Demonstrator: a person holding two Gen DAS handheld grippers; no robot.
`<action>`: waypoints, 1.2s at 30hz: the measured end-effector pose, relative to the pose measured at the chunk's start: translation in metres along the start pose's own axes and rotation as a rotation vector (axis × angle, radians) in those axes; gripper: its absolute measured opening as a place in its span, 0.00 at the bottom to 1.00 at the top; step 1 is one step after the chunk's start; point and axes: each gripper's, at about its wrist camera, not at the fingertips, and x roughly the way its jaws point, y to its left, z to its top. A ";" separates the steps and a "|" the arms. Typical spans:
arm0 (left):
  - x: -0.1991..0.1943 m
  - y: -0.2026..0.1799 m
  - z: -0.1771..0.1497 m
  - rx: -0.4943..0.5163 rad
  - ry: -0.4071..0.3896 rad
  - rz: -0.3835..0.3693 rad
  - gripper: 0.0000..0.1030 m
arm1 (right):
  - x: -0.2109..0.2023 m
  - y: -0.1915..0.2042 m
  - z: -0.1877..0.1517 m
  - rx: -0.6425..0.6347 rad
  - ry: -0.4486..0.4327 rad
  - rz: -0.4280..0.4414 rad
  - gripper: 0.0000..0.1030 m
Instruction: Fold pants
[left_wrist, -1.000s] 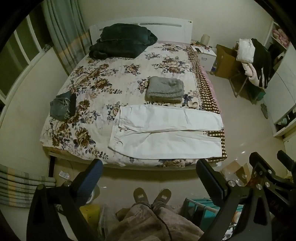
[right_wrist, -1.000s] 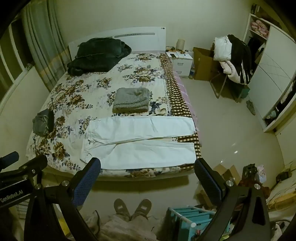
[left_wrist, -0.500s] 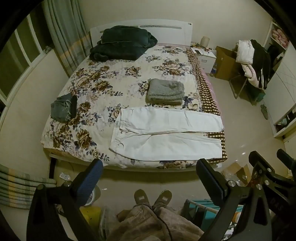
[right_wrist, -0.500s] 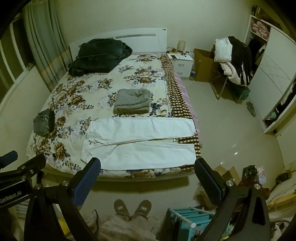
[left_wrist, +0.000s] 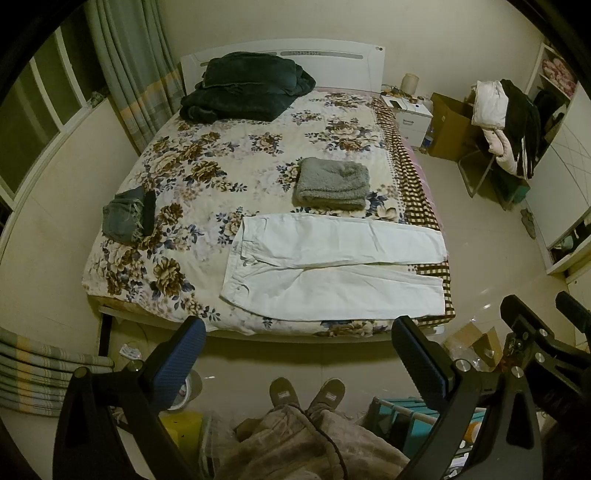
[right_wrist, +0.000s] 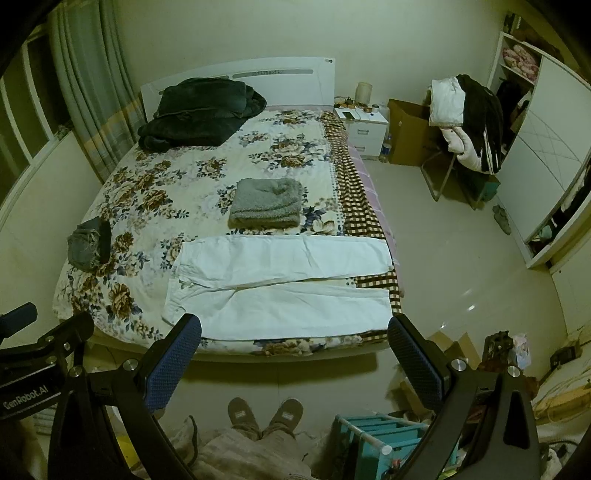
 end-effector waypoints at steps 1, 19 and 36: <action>-0.001 0.001 0.002 -0.002 -0.001 0.000 1.00 | -0.004 0.001 0.000 -0.002 -0.003 0.001 1.00; -0.005 0.004 0.001 -0.002 -0.009 0.004 1.00 | -0.008 0.004 0.005 -0.002 0.001 0.008 1.00; -0.002 0.007 0.001 -0.011 -0.013 0.001 1.00 | -0.008 0.004 0.004 0.001 0.000 0.010 1.00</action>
